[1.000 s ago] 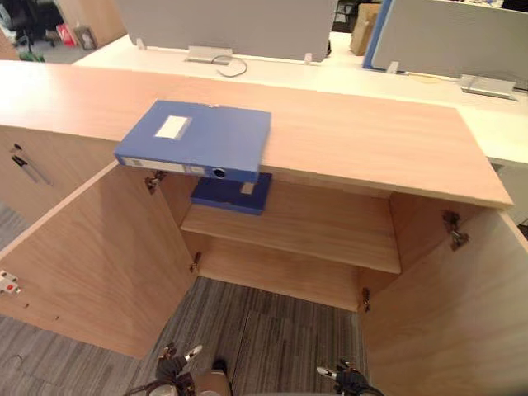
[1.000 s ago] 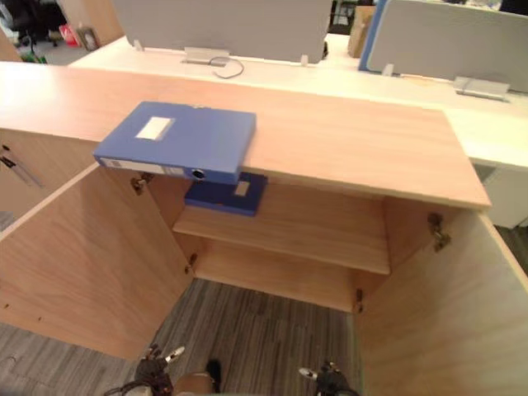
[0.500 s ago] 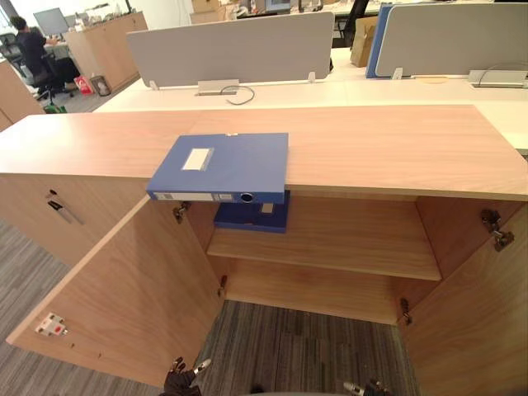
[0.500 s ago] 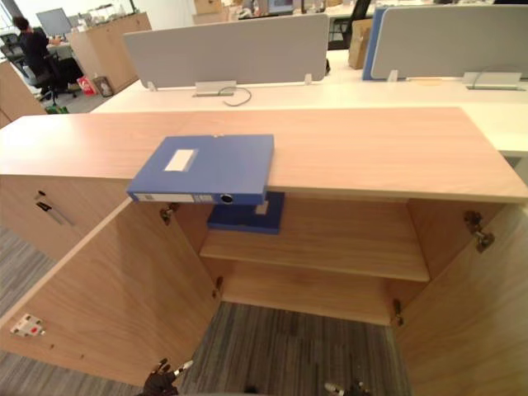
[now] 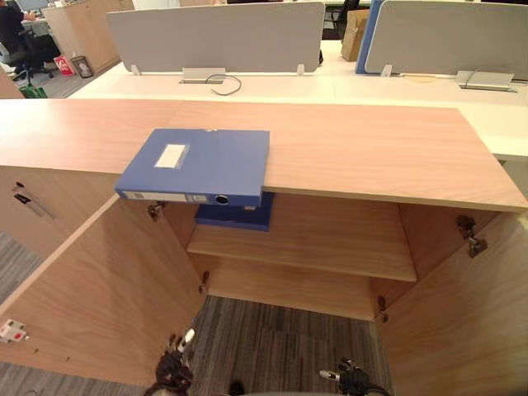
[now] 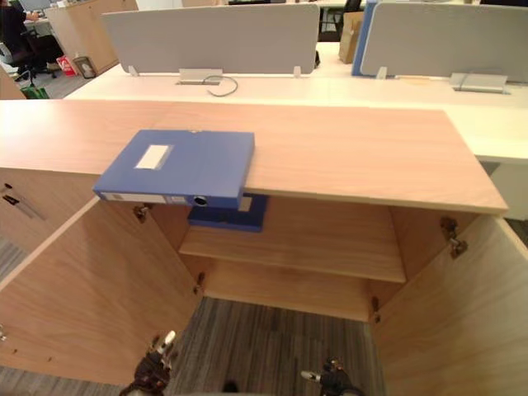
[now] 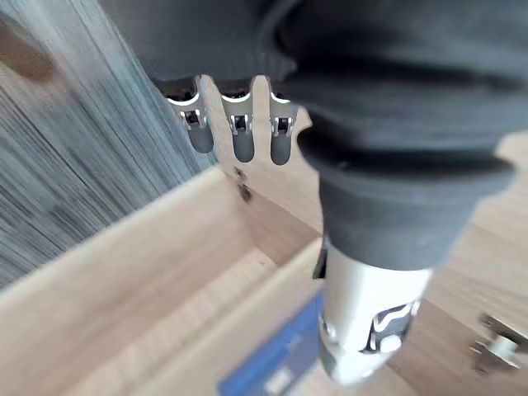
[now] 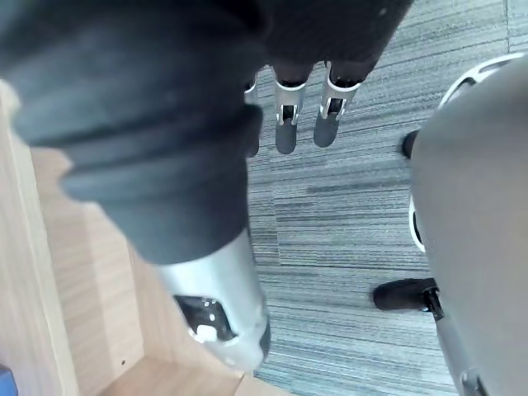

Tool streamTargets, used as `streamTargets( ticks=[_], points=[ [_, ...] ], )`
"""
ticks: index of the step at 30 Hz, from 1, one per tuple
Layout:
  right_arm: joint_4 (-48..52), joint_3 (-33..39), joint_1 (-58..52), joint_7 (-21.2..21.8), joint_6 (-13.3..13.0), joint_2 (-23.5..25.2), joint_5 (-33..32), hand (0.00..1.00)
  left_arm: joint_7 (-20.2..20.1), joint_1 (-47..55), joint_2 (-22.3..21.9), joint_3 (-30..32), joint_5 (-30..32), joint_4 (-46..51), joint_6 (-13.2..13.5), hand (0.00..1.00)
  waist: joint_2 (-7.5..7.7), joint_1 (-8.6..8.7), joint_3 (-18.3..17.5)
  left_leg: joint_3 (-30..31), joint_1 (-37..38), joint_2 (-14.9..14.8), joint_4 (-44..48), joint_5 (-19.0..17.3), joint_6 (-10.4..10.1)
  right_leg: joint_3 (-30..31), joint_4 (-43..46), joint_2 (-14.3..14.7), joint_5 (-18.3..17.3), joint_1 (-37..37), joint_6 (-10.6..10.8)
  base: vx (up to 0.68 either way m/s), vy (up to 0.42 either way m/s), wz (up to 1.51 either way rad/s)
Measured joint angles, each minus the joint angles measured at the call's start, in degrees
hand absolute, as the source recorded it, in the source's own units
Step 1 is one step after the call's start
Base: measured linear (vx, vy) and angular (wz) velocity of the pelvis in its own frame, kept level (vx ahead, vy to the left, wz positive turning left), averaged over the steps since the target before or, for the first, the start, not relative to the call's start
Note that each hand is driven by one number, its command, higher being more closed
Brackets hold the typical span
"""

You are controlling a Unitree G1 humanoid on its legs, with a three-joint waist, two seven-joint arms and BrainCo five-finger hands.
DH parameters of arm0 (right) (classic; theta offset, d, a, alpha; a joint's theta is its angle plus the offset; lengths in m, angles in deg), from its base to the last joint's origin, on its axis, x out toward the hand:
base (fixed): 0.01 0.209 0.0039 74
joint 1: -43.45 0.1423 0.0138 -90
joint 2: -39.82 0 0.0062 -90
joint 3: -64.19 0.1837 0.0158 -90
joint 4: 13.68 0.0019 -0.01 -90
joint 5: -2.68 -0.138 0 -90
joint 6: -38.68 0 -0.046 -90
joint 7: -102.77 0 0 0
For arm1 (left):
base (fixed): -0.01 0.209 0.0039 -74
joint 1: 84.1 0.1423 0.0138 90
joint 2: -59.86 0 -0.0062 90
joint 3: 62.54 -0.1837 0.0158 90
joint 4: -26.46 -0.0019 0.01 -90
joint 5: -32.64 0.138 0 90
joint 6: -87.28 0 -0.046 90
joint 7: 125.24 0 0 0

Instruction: Walk over to the cabinet, pick up the folder, carry it to the office cabinet, place the folder inside the office cabinet, then close the office cabinet door

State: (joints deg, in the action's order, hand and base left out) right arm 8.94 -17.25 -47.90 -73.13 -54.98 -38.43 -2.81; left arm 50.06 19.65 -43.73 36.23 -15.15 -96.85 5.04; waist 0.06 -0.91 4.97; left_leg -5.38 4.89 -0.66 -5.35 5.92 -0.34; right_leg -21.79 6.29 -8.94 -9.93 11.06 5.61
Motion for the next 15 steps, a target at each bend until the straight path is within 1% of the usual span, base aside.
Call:
streamTargets(
  ticks=[1, 2, 3, 6, 7, 9, 11, 12, 13, 14, 15],
  points=[
    [-0.04, -0.82, 0.10, -0.01, 0.09, -0.23, -0.03, 0.00, 0.02, 0.70, 0.04, 0.20, -1.54, 4.24, 0.04, 0.00, -0.41, -0.11, -0.17, 0.02, -0.30, -0.09, -0.01, 0.02, -0.05, 0.00, -0.12, 0.17, 0.00, -0.18, -0.02, 0.00, -0.048, 0.02],
    [-0.12, -1.53, 0.16, 0.00, 0.09, -0.35, 0.06, 0.00, 0.19, 1.22, 0.04, 0.49, -1.97, 6.97, 0.05, 0.00, -0.03, -0.20, -0.07, 0.00, -0.42, -0.10, -0.02, -0.02, -0.11, -0.01, -0.28, 0.26, 0.01, -0.17, -0.03, 0.02, -0.043, 0.03],
    [-0.57, -2.17, 0.40, -0.01, 0.11, -0.30, 0.19, 0.00, 0.82, 1.74, 0.07, 0.71, -2.00, 11.72, 0.09, 0.00, -0.27, -0.60, -0.28, -0.03, -0.58, -0.04, -0.02, -0.09, -0.21, -0.04, -0.49, 0.53, 0.06, -0.16, -0.10, 0.00, 0.000, 0.00],
    [-1.35, -3.68, 1.00, 0.04, 0.16, -0.10, 0.48, 0.00, 1.45, 2.21, 0.20, 0.74, -1.95, 17.61, 0.30, 0.00, 0.00, -1.26, -0.14, -0.17, -0.79, 0.09, -0.01, -0.10, -0.23, -0.06, -0.74, 0.48, 0.13, -0.19, -0.18, 0.00, 0.000, 0.00],
    [-2.23, -3.69, 1.43, 0.07, 0.29, 0.13, 1.65, 0.00, 2.17, 2.29, 0.23, 0.87, -1.68, 20.38, 0.64, 0.00, 0.54, -1.62, -0.30, -0.25, -0.79, 0.13, -0.01, -0.09, -0.23, -0.06, -0.85, 0.46, 0.17, -0.09, -0.26, 0.00, 0.000, 0.00],
    [-2.24, -3.78, 1.49, 0.15, 0.36, 0.60, 2.24, 0.00, 3.18, 2.42, 0.23, 1.20, -1.11, 22.47, 0.77, 0.00, 1.19, -1.82, -0.67, -0.35, -0.79, 0.08, -0.01, -0.08, -0.25, -0.06, -0.97, 0.53, 0.22, 0.04, -0.33, 0.00, 0.000, 0.00],
    [-2.27, -4.19, 1.57, 0.23, 0.47, 1.21, 2.23, 0.00, 5.67, 2.92, 0.17, 1.46, 1.87, 25.29, 0.87, 0.00, 1.87, -1.82, -1.05, -0.44, -0.74, -0.13, -0.01, 0.00, -0.37, -0.06, -1.19, 0.77, 0.40, 0.24, -0.63, 0.00, 0.000, 0.00],
    [-2.29, -4.20, 1.63, 0.28, 0.60, 1.31, 2.23, 0.00, 6.78, 3.01, 0.12, 1.47, 3.29, 26.13, 0.86, 0.00, 1.92, -1.83, -1.08, -0.45, -0.75, -0.21, -0.01, 0.03, -0.41, -0.06, -1.25, 0.84, 0.49, 0.30, -0.76, -0.04, -0.003, -0.01],
    [-2.33, -4.19, 1.67, 0.37, 0.95, 1.41, 2.23, 0.00, 8.97, 3.48, 0.04, 1.65, 6.30, 29.02, 0.60, 0.00, 1.99, -1.84, -1.12, -0.44, -0.75, -0.40, -0.02, 0.15, -0.59, -0.06, -1.31, 0.97, 0.60, 0.37, -0.94, -0.04, -0.001, -0.01],
    [-2.36, -4.17, 1.66, 0.45, 1.31, 1.40, 2.23, 0.00, 10.12, 3.72, -0.07, 1.97, 9.47, 31.25, 0.37, 0.00, 2.01, -1.91, -1.13, -0.42, -0.74, -0.53, -0.03, 0.25, -0.73, -0.06, -1.32, 0.98, 0.70, 0.37, -1.07, -0.04, -0.001, 0.00],
    [-2.45, -4.17, 1.65, 0.52, 1.42, 1.39, 2.23, 0.00, 10.67, 3.81, -0.13, 2.30, 11.25, 32.78, 0.22, 0.00, 2.02, -1.95, -1.14, -0.39, -0.74, -0.62, -0.04, 0.31, -0.81, -0.06, -1.33, 0.98, 0.76, 0.37, -1.16, -0.08, 0.006, 0.01]
  ],
)
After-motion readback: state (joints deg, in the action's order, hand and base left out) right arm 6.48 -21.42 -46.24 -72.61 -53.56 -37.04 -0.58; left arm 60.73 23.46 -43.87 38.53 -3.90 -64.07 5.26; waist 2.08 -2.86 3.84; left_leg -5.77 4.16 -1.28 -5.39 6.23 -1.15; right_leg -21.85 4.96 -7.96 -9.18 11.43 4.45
